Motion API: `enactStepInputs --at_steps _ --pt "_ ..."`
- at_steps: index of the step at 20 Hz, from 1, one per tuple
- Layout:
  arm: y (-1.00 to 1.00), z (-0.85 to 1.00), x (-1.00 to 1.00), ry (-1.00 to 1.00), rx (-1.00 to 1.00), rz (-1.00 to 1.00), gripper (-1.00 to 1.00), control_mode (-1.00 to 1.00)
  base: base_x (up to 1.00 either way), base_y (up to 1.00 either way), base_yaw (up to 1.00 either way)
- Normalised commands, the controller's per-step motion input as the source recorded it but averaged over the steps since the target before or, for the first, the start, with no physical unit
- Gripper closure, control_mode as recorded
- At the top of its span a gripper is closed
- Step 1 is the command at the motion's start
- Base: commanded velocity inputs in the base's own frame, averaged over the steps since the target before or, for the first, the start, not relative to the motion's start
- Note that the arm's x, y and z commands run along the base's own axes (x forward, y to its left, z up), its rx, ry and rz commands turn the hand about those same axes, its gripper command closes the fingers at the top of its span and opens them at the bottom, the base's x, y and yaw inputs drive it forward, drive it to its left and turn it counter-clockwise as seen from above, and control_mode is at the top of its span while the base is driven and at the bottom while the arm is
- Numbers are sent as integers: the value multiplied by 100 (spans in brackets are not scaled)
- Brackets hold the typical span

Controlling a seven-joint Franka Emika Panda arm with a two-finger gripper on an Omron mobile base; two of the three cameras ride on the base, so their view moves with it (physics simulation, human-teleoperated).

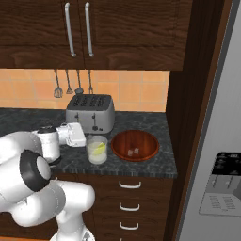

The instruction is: Grab a lemon wedge from the fridge and one ice cube from the ice bowl, and put them in the glass of lemonade.

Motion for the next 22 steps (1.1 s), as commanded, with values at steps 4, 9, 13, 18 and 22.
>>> enactStepInputs --at_steps 4,9,13,18,22 --pt "-10 100 -23 -1 41 0 -100 -100 0 0 0" --pt "-52 79 -54 21 30 -3 -100 -100 0 0 0" --pt "-56 31 -33 29 10 -1 -100 -100 0 0 0" --pt "-25 0 -32 44 0 8 -100 -100 0 0 0" --pt "-36 0 -54 31 0 19 -100 -100 0 0 0"
